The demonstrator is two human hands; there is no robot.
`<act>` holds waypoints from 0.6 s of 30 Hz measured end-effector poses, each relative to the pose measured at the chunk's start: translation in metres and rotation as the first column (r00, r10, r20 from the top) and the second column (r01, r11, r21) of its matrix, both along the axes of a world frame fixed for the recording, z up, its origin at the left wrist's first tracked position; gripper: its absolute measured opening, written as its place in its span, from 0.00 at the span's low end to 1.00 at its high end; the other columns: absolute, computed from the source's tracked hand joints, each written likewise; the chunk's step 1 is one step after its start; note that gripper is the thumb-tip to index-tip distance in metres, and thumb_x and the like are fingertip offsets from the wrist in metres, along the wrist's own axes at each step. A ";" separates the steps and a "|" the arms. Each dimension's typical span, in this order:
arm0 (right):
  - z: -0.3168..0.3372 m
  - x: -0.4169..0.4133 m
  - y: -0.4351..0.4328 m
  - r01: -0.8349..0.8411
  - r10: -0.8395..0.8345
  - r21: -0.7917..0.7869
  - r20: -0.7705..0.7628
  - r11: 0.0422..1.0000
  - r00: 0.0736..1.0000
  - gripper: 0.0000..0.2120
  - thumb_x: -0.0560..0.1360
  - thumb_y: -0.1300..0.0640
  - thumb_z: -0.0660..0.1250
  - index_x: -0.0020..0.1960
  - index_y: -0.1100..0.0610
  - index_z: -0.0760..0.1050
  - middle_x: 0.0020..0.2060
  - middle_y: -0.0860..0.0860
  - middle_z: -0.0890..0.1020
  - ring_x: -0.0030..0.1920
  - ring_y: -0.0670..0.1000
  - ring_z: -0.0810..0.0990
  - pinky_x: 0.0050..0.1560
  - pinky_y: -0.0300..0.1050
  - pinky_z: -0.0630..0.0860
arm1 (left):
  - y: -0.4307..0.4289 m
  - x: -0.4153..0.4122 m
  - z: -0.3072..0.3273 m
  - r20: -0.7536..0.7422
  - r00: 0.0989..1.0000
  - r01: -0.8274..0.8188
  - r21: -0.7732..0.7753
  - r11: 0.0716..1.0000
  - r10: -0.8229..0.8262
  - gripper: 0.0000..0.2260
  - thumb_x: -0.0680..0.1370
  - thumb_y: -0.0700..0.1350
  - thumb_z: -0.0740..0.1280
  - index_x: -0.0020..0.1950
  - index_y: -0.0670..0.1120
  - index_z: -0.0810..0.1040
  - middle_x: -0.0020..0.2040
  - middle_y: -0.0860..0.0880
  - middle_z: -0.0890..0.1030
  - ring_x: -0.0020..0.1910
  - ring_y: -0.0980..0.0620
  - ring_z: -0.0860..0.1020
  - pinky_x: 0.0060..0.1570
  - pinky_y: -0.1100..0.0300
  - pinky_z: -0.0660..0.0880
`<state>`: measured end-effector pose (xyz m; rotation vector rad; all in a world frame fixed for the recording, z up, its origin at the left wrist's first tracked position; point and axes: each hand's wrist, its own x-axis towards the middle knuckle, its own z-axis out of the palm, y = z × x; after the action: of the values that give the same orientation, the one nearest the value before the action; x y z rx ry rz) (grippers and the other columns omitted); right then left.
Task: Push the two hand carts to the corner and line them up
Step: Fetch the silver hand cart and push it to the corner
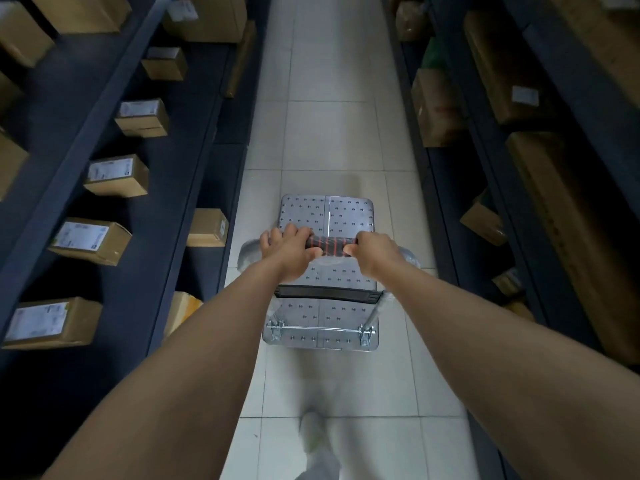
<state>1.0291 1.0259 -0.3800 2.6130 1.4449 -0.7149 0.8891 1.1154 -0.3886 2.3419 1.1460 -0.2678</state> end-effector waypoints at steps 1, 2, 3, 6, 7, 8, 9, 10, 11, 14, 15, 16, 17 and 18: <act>0.000 0.001 0.010 0.011 -0.011 0.002 -0.003 1.000 1.000 0.10 0.79 0.54 0.63 0.58 0.58 0.72 0.47 0.54 0.79 0.50 0.55 0.79 0.48 0.47 0.75 | 0.011 0.002 -0.001 -0.001 1.000 0.005 -0.001 1.000 -0.005 0.12 0.81 0.53 0.57 0.63 0.52 0.67 0.66 0.46 0.66 0.68 0.42 0.62 0.73 0.42 0.47; -0.001 0.002 0.019 0.022 -0.022 0.001 -0.008 1.000 1.000 0.10 0.79 0.54 0.63 0.58 0.58 0.72 0.47 0.54 0.79 0.50 0.55 0.79 0.48 0.47 0.74 | 0.022 0.004 -0.001 -0.001 1.000 0.009 -0.003 1.000 -0.009 0.13 0.81 0.53 0.57 0.64 0.52 0.67 0.66 0.46 0.67 0.69 0.42 0.62 0.73 0.42 0.46; -0.002 0.004 0.028 0.030 -0.030 0.002 -0.014 1.000 0.999 0.10 0.79 0.55 0.63 0.59 0.58 0.72 0.47 0.54 0.79 0.50 0.55 0.79 0.48 0.47 0.75 | 0.032 0.007 -0.002 -0.002 1.000 0.013 -0.003 1.000 -0.013 0.13 0.81 0.53 0.57 0.64 0.53 0.67 0.66 0.46 0.67 0.69 0.42 0.62 0.74 0.41 0.45; -0.003 0.011 0.053 0.045 -0.045 0.005 -0.023 0.999 0.999 0.10 0.79 0.56 0.63 0.59 0.57 0.72 0.48 0.55 0.79 0.51 0.56 0.79 0.51 0.48 0.75 | 0.059 0.016 -0.003 -0.016 1.000 0.027 0.015 1.000 -0.027 0.14 0.81 0.54 0.57 0.65 0.53 0.67 0.66 0.46 0.67 0.68 0.42 0.62 0.74 0.42 0.45; -0.003 0.014 0.061 0.032 -0.032 -0.001 -0.011 0.999 0.999 0.10 0.79 0.56 0.63 0.59 0.57 0.72 0.49 0.55 0.79 0.51 0.56 0.78 0.51 0.49 0.76 | 0.067 0.020 -0.004 -0.019 0.999 0.030 0.020 0.999 -0.029 0.14 0.81 0.54 0.57 0.65 0.53 0.67 0.66 0.46 0.67 0.68 0.42 0.62 0.74 0.42 0.46; -0.003 0.018 0.069 0.019 -0.019 -0.006 0.002 1.000 1.000 0.10 0.80 0.56 0.63 0.60 0.57 0.72 0.49 0.55 0.79 0.51 0.56 0.78 0.51 0.48 0.75 | 0.076 0.024 -0.004 -0.021 0.999 0.031 0.026 0.999 -0.031 0.14 0.81 0.54 0.57 0.66 0.53 0.67 0.66 0.46 0.67 0.69 0.42 0.62 0.74 0.42 0.46; -0.002 0.020 0.074 0.014 -0.014 -0.007 0.008 1.000 1.000 0.10 0.80 0.56 0.62 0.59 0.57 0.72 0.49 0.55 0.79 0.51 0.56 0.78 0.51 0.48 0.75 | 0.082 0.027 -0.004 -0.023 0.999 0.033 0.034 0.999 -0.032 0.14 0.81 0.54 0.57 0.66 0.53 0.67 0.66 0.46 0.67 0.69 0.42 0.62 0.74 0.43 0.45; -0.002 0.024 0.082 0.016 -0.016 -0.005 0.011 1.000 1.000 0.10 0.80 0.56 0.62 0.59 0.57 0.72 0.49 0.55 0.79 0.51 0.56 0.78 0.51 0.48 0.75 | 0.089 0.032 -0.004 -0.024 0.999 0.033 0.042 0.999 -0.032 0.14 0.81 0.54 0.57 0.66 0.53 0.67 0.66 0.46 0.67 0.68 0.42 0.62 0.74 0.43 0.45; -0.003 0.029 0.090 0.021 -0.021 -0.004 0.011 1.000 1.000 0.10 0.80 0.56 0.63 0.59 0.57 0.72 0.48 0.55 0.79 0.51 0.56 0.78 0.51 0.48 0.75 | 0.097 0.036 -0.003 -0.024 0.999 0.031 0.046 0.998 -0.030 0.14 0.81 0.54 0.57 0.65 0.53 0.67 0.66 0.46 0.67 0.68 0.42 0.62 0.74 0.43 0.45; -0.003 0.042 0.111 0.046 -0.046 0.000 -0.012 0.999 0.999 0.10 0.79 0.55 0.63 0.58 0.58 0.72 0.48 0.55 0.79 0.51 0.56 0.78 0.53 0.50 0.77 | 0.117 0.049 -0.003 -0.029 0.999 0.031 0.047 0.998 -0.029 0.14 0.81 0.54 0.57 0.65 0.53 0.67 0.66 0.46 0.67 0.68 0.42 0.63 0.74 0.43 0.45; -0.003 0.047 0.119 0.046 -0.046 -0.003 -0.019 0.999 0.999 0.10 0.79 0.56 0.63 0.58 0.57 0.72 0.48 0.55 0.79 0.50 0.56 0.78 0.54 0.51 0.77 | 0.125 0.054 -0.003 -0.030 0.999 0.029 0.049 0.998 -0.028 0.14 0.81 0.54 0.57 0.65 0.53 0.67 0.66 0.46 0.67 0.68 0.42 0.63 0.74 0.43 0.46; -0.003 0.052 0.127 0.039 -0.040 -0.010 -0.019 0.999 0.999 0.10 0.79 0.56 0.64 0.59 0.57 0.72 0.48 0.55 0.79 0.50 0.56 0.78 0.54 0.52 0.77 | 0.132 0.059 -0.002 -0.030 0.999 0.026 0.050 0.998 -0.025 0.14 0.81 0.54 0.57 0.65 0.53 0.67 0.66 0.46 0.67 0.68 0.42 0.63 0.74 0.43 0.46; -0.002 0.058 0.135 0.036 -0.037 -0.015 -0.021 0.999 0.999 0.10 0.79 0.56 0.64 0.59 0.57 0.72 0.48 0.55 0.79 0.50 0.56 0.78 0.55 0.52 0.77 | 0.139 0.065 -0.001 -0.031 0.999 0.021 0.048 0.999 -0.020 0.14 0.81 0.54 0.57 0.66 0.52 0.67 0.67 0.46 0.67 0.68 0.42 0.63 0.74 0.43 0.46; -0.002 0.064 0.143 0.042 -0.042 -0.014 -0.031 0.999 0.999 0.10 0.79 0.55 0.64 0.59 0.57 0.72 0.48 0.55 0.79 0.50 0.56 0.78 0.54 0.52 0.77 | 0.146 0.070 0.000 -0.034 0.999 0.017 0.044 0.999 -0.016 0.15 0.81 0.54 0.57 0.66 0.52 0.67 0.67 0.46 0.67 0.68 0.42 0.62 0.74 0.43 0.46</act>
<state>1.0928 1.1685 -0.3821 2.6412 1.3915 -0.7702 0.9593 1.2612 -0.3881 2.3945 1.1597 -0.2917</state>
